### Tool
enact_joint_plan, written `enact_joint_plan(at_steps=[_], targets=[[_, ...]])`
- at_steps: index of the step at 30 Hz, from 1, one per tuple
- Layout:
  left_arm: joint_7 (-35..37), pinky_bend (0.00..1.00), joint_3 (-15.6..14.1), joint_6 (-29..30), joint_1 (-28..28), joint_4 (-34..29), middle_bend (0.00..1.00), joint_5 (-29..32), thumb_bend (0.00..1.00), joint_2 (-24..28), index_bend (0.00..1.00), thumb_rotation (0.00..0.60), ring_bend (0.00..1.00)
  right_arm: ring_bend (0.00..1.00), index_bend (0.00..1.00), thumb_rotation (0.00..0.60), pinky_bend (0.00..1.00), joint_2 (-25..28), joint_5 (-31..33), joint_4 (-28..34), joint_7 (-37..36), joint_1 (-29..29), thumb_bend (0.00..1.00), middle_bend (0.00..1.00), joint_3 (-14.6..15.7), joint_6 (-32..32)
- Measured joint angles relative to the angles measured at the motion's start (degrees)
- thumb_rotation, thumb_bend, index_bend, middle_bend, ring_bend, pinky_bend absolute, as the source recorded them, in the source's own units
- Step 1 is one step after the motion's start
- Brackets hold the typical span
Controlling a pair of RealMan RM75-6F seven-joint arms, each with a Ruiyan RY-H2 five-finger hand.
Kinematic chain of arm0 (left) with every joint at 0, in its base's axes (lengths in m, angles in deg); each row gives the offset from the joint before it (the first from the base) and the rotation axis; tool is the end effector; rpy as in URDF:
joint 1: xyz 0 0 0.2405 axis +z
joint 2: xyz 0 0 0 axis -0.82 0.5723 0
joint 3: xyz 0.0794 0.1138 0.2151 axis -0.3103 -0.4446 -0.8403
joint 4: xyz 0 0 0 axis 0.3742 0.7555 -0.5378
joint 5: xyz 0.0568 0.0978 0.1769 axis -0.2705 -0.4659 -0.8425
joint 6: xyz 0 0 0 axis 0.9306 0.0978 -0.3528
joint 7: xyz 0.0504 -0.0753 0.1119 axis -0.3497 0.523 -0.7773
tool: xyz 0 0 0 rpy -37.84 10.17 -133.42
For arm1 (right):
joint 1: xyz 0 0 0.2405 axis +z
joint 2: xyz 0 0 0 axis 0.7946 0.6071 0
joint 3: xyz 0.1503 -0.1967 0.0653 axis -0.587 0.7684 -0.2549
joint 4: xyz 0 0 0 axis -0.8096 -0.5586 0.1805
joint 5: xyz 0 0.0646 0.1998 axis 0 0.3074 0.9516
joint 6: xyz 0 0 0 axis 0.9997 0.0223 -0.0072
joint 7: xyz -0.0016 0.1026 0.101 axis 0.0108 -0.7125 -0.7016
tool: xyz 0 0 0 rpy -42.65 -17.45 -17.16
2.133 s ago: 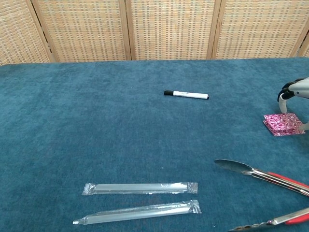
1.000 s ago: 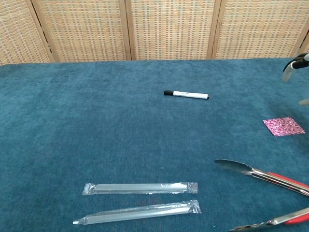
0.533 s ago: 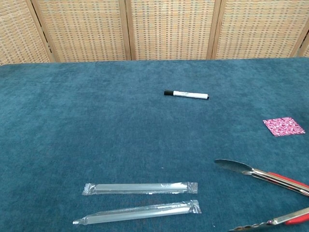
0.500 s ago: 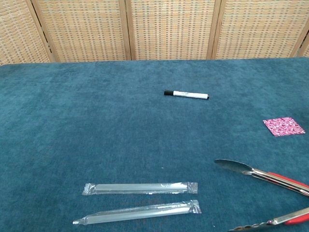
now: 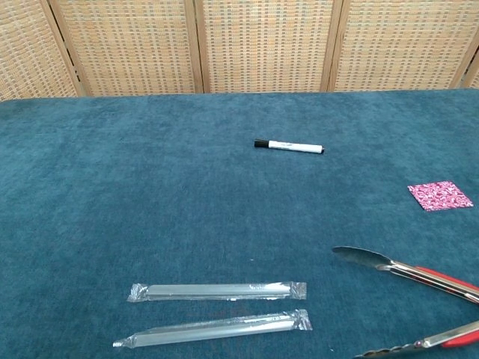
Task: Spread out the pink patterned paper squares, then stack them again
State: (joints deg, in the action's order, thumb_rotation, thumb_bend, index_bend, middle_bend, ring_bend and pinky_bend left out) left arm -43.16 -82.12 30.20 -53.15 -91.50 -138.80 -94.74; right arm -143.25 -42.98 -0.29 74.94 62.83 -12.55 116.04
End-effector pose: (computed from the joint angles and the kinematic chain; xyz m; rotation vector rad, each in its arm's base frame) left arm -0.3233 0.1353 0.1738 -1.3259 -0.8838 -0.7929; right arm -0.3149 -0.2062 0.1550 1.3366 -0.7563 0.7945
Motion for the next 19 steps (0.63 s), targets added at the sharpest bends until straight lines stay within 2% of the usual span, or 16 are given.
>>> enact_joint_plan(at_steps=[6, 19], targets=[[0.0, 0.00, -0.7, -0.8, -0.7, -0.4, 0.00, -1.9, 0.04, 0.2, 0.03, 0.600, 0.00, 0.00, 0.28, 0.600, 0.00, 0.8, -1.5, 1.3, 0.1, -2.2, 0.31, 0.15, 1.1, 1.4], [-0.9, 0.00, -1.6, -1.9, -2.2, -2.7, 0.00, -5.2, 0.04, 1.5, 0.03, 0.600, 0.00, 0.00, 0.28, 0.600, 0.00, 1.4, -3.2, 1.2, -1.8, -3.8, 0.31, 0.15, 0.8, 1.4]])
